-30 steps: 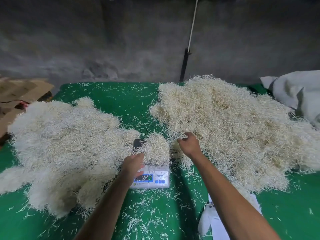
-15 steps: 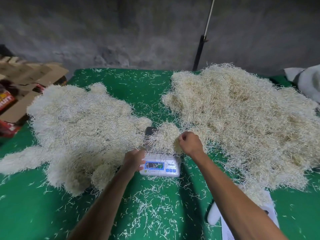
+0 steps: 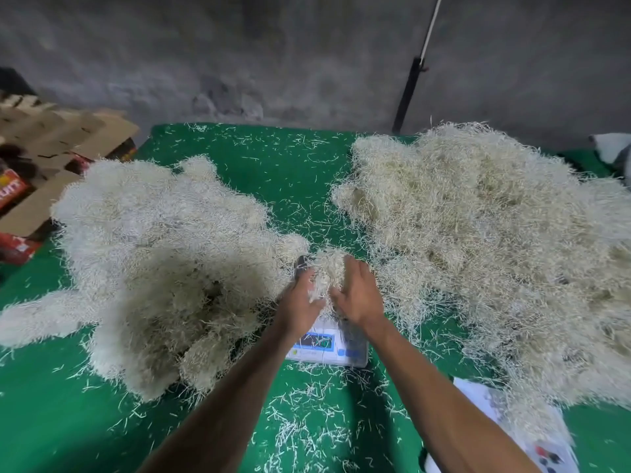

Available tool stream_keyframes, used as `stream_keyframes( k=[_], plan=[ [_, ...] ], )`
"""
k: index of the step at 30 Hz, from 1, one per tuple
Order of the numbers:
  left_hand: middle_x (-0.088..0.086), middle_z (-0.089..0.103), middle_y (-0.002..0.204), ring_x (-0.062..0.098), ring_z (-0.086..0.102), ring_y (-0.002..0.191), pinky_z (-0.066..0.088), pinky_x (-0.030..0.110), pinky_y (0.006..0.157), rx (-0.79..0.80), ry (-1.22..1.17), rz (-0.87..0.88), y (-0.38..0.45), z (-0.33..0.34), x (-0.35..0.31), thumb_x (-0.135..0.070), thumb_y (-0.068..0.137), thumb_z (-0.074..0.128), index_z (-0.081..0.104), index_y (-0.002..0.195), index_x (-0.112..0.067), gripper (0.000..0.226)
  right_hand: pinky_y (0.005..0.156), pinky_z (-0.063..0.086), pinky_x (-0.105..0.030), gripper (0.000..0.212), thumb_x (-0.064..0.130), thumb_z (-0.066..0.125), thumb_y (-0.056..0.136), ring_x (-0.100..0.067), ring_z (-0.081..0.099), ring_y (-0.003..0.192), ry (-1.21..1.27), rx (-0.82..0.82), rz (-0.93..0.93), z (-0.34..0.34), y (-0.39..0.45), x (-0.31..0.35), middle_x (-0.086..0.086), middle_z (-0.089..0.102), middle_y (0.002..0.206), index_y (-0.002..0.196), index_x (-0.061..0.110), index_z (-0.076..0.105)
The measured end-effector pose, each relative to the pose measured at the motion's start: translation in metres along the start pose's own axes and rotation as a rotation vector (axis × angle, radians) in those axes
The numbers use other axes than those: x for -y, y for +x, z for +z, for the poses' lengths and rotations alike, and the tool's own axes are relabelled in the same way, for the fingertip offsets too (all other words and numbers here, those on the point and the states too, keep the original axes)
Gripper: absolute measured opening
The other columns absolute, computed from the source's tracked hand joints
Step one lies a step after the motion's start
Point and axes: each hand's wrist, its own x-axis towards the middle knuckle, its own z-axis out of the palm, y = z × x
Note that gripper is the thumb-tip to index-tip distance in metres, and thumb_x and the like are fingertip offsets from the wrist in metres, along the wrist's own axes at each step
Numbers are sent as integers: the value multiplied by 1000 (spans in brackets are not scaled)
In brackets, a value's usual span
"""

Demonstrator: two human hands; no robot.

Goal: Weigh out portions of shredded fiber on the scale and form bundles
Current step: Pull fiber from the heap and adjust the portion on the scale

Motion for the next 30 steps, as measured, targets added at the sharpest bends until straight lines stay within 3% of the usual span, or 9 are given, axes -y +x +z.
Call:
stream_keyframes(
  k=[2,4,6,8,11,16,20,25,30],
  plan=[
    [7,57,139,22,63,114,55,30,95,53,103,25,7,4,9,-16,96,68,49,145,-15,53,118,36,-55,58,40,56,102,-27,39,140,-186,-107,-187,6,-2,2,-9,31,161,154,27,32],
    [9,68,119,12,64,93,48,9,78,23,147,58,9,5,17,-17,99,64,63,123,-10,25,125,15,-60,48,42,45,104,-31,21,153,-371,-82,-397,8,1,-1,-5,19,169,151,33,40],
    [2,65,93,4,53,73,41,6,62,-40,106,53,10,2,23,-17,101,60,64,103,-7,11,125,-6,-58,49,43,44,102,-27,8,158,-463,56,-537,9,5,-6,-2,14,171,149,31,47],
    [-4,49,69,-1,39,54,35,12,49,-70,31,16,10,-2,22,-21,104,55,57,84,-6,25,126,-11,-52,49,43,44,102,-22,4,159,-537,146,-543,11,5,-11,1,19,170,150,30,45],
    [-11,32,52,4,29,38,22,16,38,-94,-56,-18,5,-7,13,-20,104,51,41,63,-19,42,129,3,-49,47,34,55,99,-18,16,158,-540,87,-458,12,6,-8,8,38,162,145,36,49],
    [-5,34,52,10,26,43,20,25,47,-20,-162,-142,-6,-16,-8,-20,100,48,39,63,-20,38,129,5,-49,53,16,73,86,-16,30,153,-601,124,-383,7,25,18,11,55,148,133,39,63],
    [-13,37,44,2,27,36,22,15,37,92,-107,57,-33,-13,-41,-29,96,49,43,59,-18,38,125,21,-44,37,5,74,83,-17,56,127,-570,104,-191,4,39,12,2,71,106,110,29,69],
    [1,54,64,16,47,53,38,25,43,-185,-340,-107,-30,-44,-31,-10,96,57,52,81,-13,16,112,42,-43,19,17,73,90,-18,59,94,-536,99,-155,-8,43,5,3,64,93,109,23,69],
    [-2,58,80,16,55,71,51,29,63,-457,-722,-338,-29,-101,-5,-40,107,34,56,85,-20,36,99,52,-34,12,11,69,92,-17,59,84,-548,160,-114,-2,34,3,4,57,85,98,20,65]
  ],
)
